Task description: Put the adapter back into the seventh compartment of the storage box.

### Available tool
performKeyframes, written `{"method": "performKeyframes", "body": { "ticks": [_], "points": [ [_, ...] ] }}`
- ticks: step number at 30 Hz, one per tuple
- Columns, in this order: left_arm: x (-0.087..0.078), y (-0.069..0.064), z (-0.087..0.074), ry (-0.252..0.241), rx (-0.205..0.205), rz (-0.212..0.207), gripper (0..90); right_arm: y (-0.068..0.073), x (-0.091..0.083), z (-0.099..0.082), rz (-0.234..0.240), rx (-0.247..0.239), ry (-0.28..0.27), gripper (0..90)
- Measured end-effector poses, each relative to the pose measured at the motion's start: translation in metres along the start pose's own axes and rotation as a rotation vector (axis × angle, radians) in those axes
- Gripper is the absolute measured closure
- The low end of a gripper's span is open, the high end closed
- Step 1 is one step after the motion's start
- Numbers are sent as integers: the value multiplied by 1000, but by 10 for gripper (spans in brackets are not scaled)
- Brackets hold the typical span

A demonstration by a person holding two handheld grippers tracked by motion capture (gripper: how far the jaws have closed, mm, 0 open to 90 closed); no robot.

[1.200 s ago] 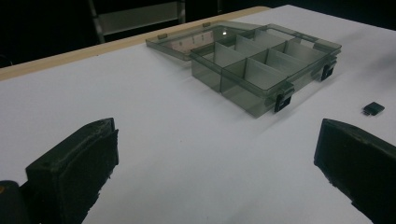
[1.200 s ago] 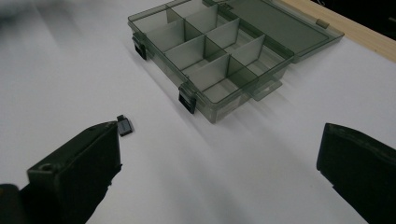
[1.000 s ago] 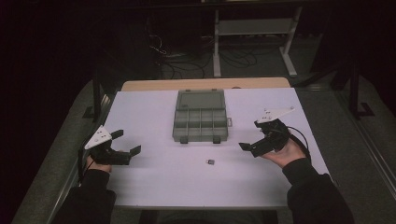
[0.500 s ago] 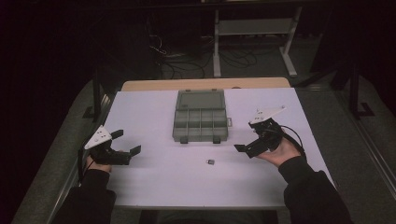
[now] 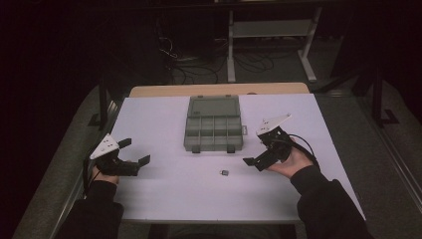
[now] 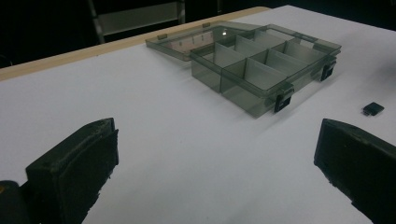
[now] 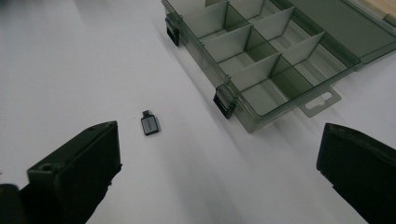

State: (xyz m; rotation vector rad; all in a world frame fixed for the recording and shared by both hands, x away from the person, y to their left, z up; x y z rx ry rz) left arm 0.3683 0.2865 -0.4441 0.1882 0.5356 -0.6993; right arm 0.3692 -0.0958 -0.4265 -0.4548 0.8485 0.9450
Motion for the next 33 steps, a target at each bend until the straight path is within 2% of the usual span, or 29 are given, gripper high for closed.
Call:
{"method": "performKeyframes", "body": {
  "ticks": [16,17,22,25,33],
  "points": [
    [0,0,0,-3,-1,0,0,10,15,8,28,-44,37,0],
    [0,0,0,-2,0,0,0,13,20,10,37,-57,53,0],
    [0,0,0,-2,0,-1,0,15,23,10,44,-59,60,0],
    [0,0,0,-1,2,-2,0,20,31,11,56,-77,82,0],
    [0,0,0,-3,1,-2,0,26,41,12,74,-96,113,0]
  ]
}}
Point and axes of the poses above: each handheld gripper's, and its own axes: x roughly forward along the jaws, z roughly out of its top, y roughly to its left, the point moved 8 cm from there along x, roughly forward along the jaws, and after that the axes turned 8 degrees about y, right-handed, at the moved point
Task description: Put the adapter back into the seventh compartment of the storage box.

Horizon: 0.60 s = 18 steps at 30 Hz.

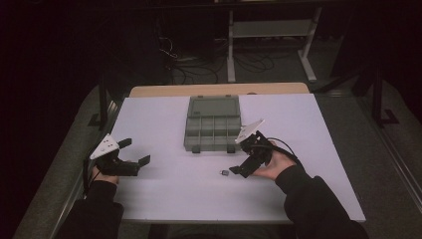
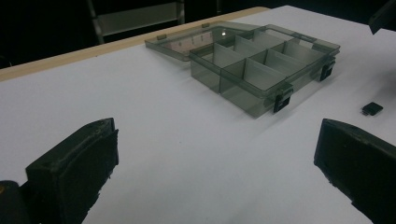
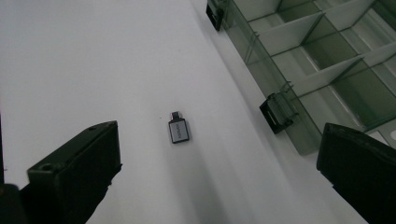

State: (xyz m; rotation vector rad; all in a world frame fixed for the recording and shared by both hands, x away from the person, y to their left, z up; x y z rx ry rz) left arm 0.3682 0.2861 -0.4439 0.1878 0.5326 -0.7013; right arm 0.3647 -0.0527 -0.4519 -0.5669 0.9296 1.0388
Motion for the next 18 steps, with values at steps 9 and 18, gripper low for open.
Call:
{"method": "performKeyframes", "body": {
  "ticks": [9,18],
  "points": [
    [0,0,0,1,2,-1,0,4,12,2,17,-27,29,0],
    [0,0,0,2,2,-2,0,8,23,3,35,-43,55,0]
  ]
}}
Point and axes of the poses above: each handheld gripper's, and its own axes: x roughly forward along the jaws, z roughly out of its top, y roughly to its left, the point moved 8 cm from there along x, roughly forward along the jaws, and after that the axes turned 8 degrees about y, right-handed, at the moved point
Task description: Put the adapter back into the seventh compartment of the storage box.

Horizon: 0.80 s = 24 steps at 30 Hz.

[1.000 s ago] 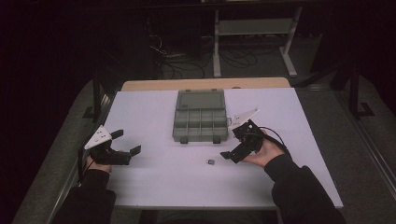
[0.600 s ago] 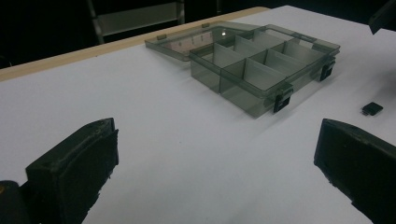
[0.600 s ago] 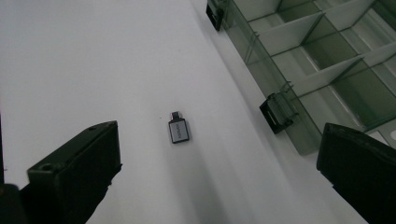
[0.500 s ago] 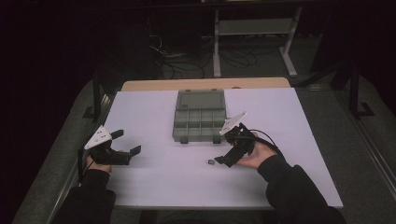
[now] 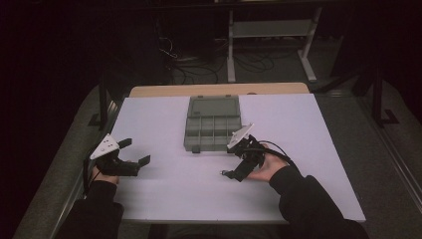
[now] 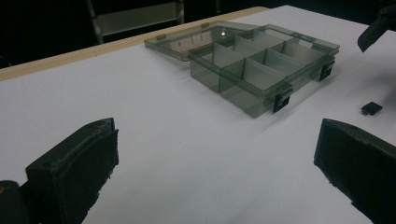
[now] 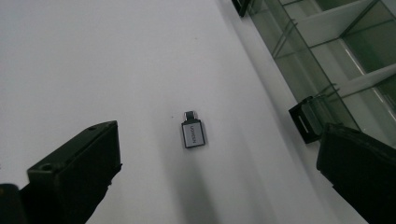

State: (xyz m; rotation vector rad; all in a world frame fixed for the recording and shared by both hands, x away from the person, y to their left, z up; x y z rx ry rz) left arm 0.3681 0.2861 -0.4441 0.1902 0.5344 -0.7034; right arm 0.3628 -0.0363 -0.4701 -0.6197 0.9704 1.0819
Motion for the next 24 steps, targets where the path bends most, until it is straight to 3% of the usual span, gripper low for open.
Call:
{"method": "performKeyframes", "body": {
  "ticks": [24],
  "points": [
    [0,0,0,0,1,-1,0,5,27,1,27,-31,59,0]
  ]
}}
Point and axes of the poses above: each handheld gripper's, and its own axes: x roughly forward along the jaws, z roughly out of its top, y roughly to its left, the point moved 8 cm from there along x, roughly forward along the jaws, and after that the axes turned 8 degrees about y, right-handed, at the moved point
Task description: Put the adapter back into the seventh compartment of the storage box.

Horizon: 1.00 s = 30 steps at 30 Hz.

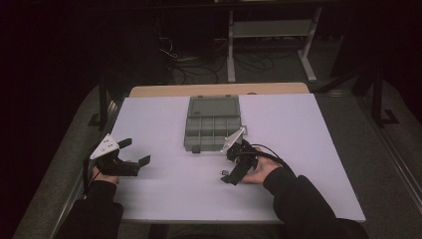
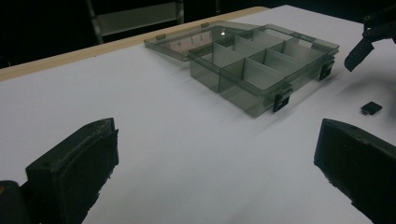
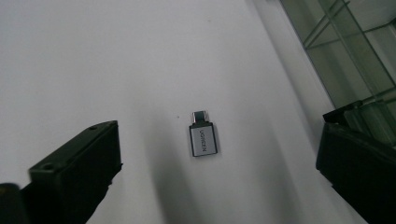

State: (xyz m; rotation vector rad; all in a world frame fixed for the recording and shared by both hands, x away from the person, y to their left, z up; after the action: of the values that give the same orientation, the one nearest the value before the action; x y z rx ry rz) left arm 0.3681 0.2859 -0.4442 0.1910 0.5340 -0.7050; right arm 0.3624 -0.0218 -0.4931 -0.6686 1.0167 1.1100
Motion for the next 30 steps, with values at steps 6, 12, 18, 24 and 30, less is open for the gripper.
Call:
{"method": "performKeyframes", "body": {
  "ticks": [6,12,18,24,30],
  "points": [
    [0,0,0,0,-1,0,0,3,7,-1,29,-23,27,135],
    [0,0,0,0,-1,0,0,4,9,0,39,-44,32,249],
    [0,0,0,0,0,-1,0,4,10,0,44,-57,33,372],
    [0,0,0,1,1,1,0,4,11,0,47,-53,37,474],
    [0,0,0,1,0,1,0,3,10,0,23,-67,38,554]
  ]
}}
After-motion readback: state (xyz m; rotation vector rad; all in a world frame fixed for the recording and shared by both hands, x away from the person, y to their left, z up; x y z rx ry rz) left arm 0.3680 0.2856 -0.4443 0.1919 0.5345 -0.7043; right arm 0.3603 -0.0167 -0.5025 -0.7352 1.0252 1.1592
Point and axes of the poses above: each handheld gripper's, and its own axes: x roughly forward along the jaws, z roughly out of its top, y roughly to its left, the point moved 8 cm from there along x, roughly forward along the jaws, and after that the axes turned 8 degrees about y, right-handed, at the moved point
